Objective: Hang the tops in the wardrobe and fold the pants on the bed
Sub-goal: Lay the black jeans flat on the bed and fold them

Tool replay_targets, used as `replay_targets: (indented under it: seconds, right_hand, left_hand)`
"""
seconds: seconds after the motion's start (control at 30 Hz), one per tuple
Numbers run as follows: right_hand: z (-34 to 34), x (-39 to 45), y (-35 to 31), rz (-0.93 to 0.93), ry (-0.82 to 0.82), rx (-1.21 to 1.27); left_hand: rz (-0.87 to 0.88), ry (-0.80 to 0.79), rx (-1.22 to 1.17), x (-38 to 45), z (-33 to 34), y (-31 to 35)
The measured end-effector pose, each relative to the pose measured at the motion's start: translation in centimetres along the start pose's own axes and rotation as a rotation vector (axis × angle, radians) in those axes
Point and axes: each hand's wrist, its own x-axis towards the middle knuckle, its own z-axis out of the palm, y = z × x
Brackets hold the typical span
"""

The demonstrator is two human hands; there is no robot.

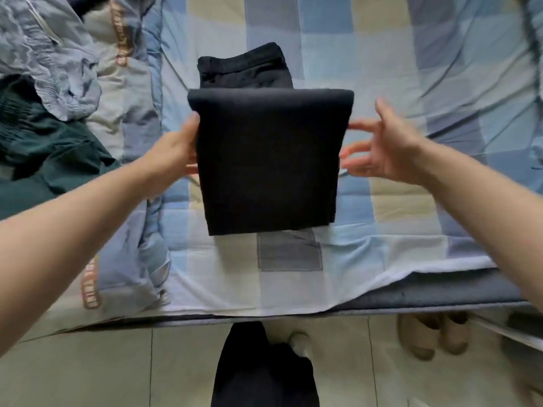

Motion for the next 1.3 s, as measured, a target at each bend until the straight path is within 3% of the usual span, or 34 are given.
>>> replay_targets:
  seconds: [0.07,0.1,0.2,0.3,0.37,0.53,0.7,0.83,1.0,1.2,1.23,1.3]
  right_hand:
    - [1.2,5.2,-0.3,-0.097,0.21,0.015]
    - [2.0,7.4,0.7,-0.075,0.241,-0.012]
    - [4.9,11.8,6.1,0.141,0.136,-0.146]
    - [6.1,12.9,8.9,0.103,0.298,-0.211]
    - [5.8,12.8,9.0,0.121,0.315,-0.171]
    - [5.0,12.6,8.2,0.167,0.15,-0.404]
    - [4.4,11.6,9.2,0.241,-0.039,-0.395]
    - [3.6,10.3,12.8,0.166,-0.168,-0.353]
    - [3.3,8.7,16.3,0.107,0.002,-0.331]
    - [2.4,9.6,16.5,0.096,0.2,-0.608]
    - [2.1,9.8,16.0,0.073,0.219,-0.627]
    - [0.7,10.0,14.8,0.026,0.243,-0.629]
  left_hand:
    - [-0.096,0.076,-0.077,4.9,-0.5,-1.6]
    - [-0.177,0.08,-0.039,6.4,-0.4,-3.2]
    - [-0.322,0.034,0.047,7.9,1.1,-8.6]
    - [-0.303,0.123,-0.05,7.1,2.1,-12.2]
    - [-0.315,0.061,-0.076,6.3,2.2,-13.6]
    - [-0.338,-0.02,-0.091,5.7,1.3,-14.6]
    - [-0.311,-0.142,-0.08,3.6,1.9,-14.8]
    - [-0.362,-0.079,-0.06,1.4,2.8,-15.3]
    - [-0.467,-0.014,0.052,-0.2,4.8,-16.6]
    - [-0.867,-0.002,0.161,1.0,4.4,-14.2]
    - [-0.865,0.045,0.224,1.9,4.3,-13.0]
    - [-0.726,0.288,0.413,4.6,5.1,-9.7]
